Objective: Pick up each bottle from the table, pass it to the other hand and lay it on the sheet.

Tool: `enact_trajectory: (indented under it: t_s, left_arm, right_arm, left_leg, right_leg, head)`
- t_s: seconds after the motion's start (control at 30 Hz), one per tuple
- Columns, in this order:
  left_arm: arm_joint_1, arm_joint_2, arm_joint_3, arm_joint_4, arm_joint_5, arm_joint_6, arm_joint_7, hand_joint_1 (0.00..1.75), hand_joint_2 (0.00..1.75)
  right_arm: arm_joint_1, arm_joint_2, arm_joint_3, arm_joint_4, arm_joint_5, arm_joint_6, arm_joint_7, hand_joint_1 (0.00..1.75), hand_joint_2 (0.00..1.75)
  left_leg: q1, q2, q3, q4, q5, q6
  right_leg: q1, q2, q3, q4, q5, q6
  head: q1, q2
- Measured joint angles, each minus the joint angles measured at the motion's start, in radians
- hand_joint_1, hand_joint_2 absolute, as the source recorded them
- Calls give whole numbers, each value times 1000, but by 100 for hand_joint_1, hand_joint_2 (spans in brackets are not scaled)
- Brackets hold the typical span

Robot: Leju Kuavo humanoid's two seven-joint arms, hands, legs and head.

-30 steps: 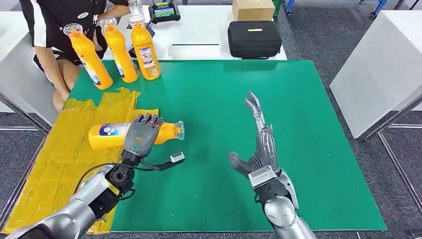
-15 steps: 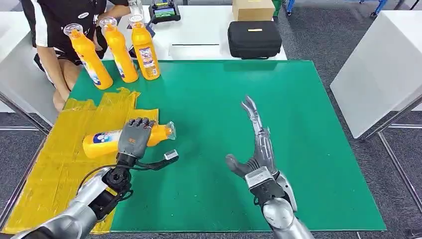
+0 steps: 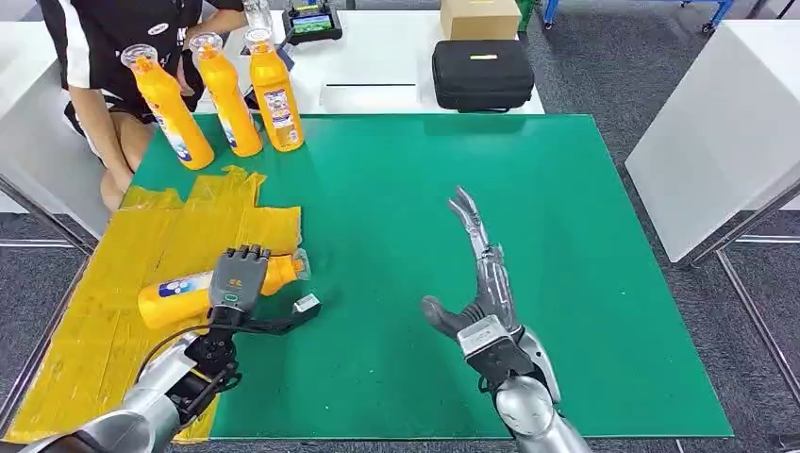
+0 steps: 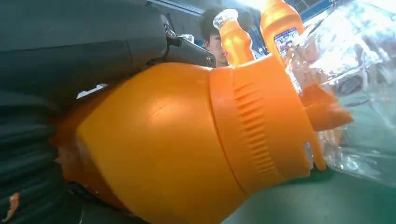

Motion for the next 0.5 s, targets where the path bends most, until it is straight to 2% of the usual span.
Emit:
enact_trajectory:
  t_s: [0.2,0.5]
  left_arm:
    - [-19,-2,-1,47,0,3,7,175,175]
    - [-6,40,-61,1,0,8,-124,175,175]
  right_arm:
    - [0,2,0,1,1,13,0,0,175]
    - [0,2,0,25,-27,42,-15,0,175]
  left_leg:
    - [0,0,0,0,0,0]
    - [0,0,1,0,0,0]
  right_leg:
    - [0,0,0,0,0,0]
    - [0,0,1,1,0,0]
  head:
    - [0,0]
    - [0,0]
